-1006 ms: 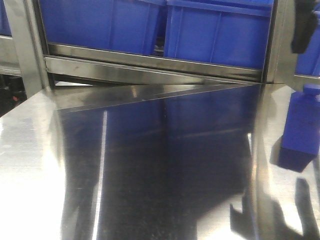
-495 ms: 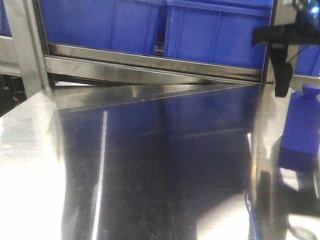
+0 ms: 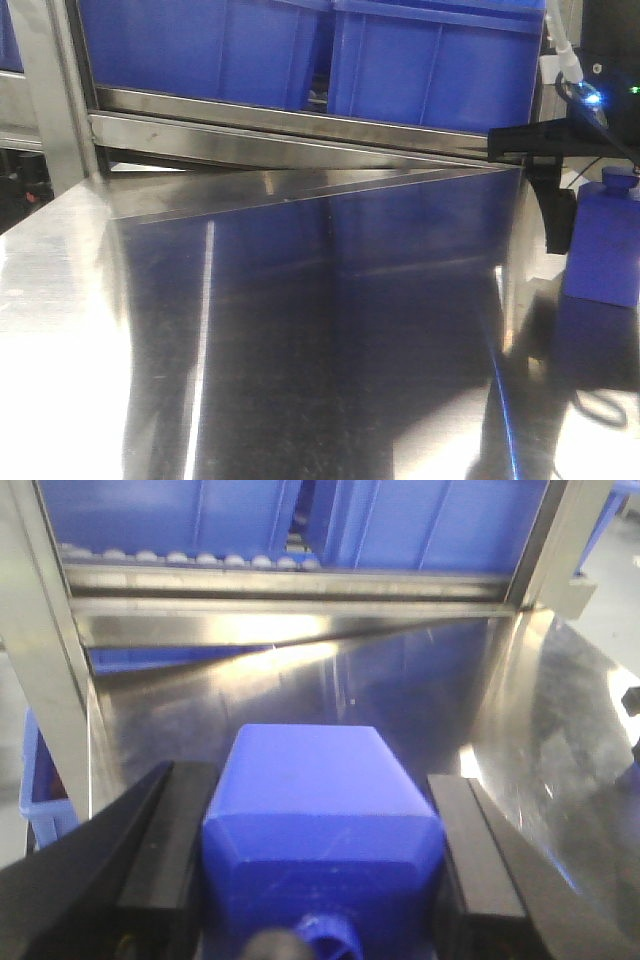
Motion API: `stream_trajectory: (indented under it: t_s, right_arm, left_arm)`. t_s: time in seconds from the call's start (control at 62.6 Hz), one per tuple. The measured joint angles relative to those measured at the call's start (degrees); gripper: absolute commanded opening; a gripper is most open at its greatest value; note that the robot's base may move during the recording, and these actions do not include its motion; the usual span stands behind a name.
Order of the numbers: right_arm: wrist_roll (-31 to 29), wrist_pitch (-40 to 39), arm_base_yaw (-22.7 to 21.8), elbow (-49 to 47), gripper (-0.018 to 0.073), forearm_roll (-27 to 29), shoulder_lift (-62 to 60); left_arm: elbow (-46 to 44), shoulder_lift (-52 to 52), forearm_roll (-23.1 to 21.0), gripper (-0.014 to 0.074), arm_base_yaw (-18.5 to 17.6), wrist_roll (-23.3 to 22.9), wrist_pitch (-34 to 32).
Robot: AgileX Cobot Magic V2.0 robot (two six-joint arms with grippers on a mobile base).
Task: Pick and sort blue part to right shelf
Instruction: 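Lift the blue part with the right gripper, holding both parts up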
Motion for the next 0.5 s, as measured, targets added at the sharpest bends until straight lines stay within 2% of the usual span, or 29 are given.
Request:
stream_trajectory:
  t_s: [0.256,0.495]
  right_arm:
    - [-0.48,-0.58,0.04,-0.04,0.0286,-0.12,0.05]
    - [-5.26,-1.18,0.04,-0.04,0.0286,-0.37,0.05]
  left_arm:
    - [1.09,-1.28,1.24,0.0315,0.0,0.0,-0.15]
    - [6.74,-12.88,4.13,0.0315,0.0,0.0,-0.15]
